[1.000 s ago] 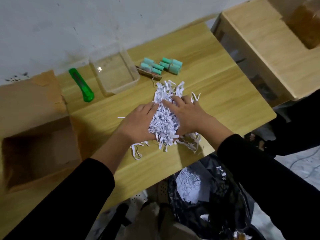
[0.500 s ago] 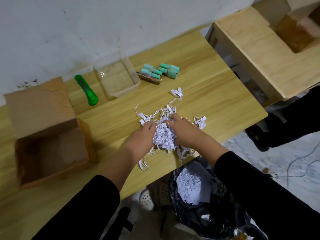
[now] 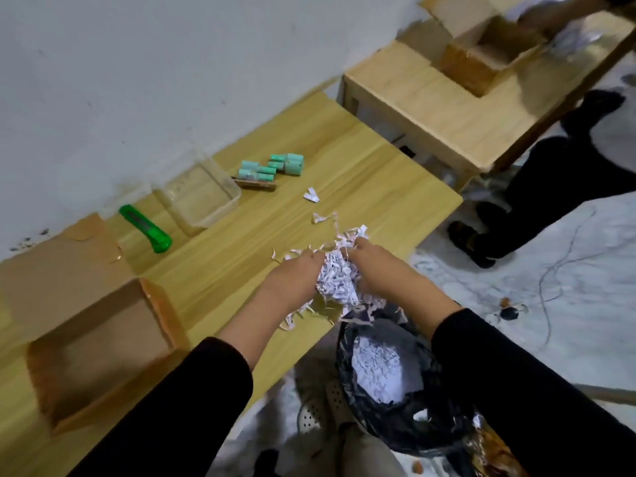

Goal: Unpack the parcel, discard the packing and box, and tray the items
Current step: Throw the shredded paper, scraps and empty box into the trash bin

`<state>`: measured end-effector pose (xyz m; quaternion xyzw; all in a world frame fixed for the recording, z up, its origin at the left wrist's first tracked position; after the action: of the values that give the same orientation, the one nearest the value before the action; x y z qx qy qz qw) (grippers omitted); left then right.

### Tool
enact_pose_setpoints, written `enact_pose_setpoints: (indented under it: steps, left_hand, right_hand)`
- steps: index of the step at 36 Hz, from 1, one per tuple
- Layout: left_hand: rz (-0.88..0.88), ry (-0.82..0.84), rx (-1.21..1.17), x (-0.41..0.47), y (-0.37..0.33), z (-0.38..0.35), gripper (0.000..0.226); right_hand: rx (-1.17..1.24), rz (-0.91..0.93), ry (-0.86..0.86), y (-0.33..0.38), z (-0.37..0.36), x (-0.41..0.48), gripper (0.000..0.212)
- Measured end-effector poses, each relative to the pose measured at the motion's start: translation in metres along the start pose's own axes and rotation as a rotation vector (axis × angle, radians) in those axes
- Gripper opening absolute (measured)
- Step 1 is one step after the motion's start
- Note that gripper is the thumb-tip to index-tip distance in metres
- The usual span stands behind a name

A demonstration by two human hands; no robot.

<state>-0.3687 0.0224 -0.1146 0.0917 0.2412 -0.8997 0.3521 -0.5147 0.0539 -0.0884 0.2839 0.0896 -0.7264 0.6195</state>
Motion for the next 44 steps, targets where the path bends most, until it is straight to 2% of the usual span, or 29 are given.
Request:
enact_pose_setpoints:
  steps: [6,11,16,20,25,34,44]
  left_hand:
    - [-0.154,0.065,0.024,0.037,-0.083,-0.016,0.05]
    - [-0.239,0.17,-0.076,0.069,-0.152,-0.07,0.051]
    - [-0.221,0.292,-0.157,0.086,-0.191,-0.126,0.076]
    - [-0.205,0.343,-0.142,0.09,-0.201,-0.155,0.085]
    - [-0.143,0.382,-0.139,0.092,-0.199,-0.173,0.089]
    - [-0.166,0.363,-0.125,0.089,-0.192,-0.189,0.064]
    - [-0.234,0.314,-0.055,0.087,-0.198,-0.176,0.051]
  right_hand:
    - [0.078,-0.209,-0.048,-0.083,-0.008,-0.052,0.048]
    - [0.196,-0.412,0.0,-0.162,-0.049,-0.09,0.06]
    - [0.28,-0.556,0.078,-0.214,-0.094,-0.115,0.068]
    - [0.373,-0.565,0.186,-0.233,-0.12,-0.123,0.083]
    - [0.468,-0.499,0.201,-0.239,-0.14,-0.123,0.084]
    - [0.435,-0.44,0.223,-0.245,-0.166,-0.112,0.078]
    - [0.459,-0.439,0.128,-0.239,-0.154,-0.109,0.065]
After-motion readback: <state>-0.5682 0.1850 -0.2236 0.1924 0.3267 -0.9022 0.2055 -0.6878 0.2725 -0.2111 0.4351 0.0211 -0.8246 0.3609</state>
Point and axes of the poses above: each hand's wrist, its own x-axis towards the middle knuckle, its own z-axis out of the back of the hand, y = z × x, the point moved 2 cm from there along x, towards the middle knuckle, and after that the axes turned 14 degrees about -z, right-handed, at the moved point
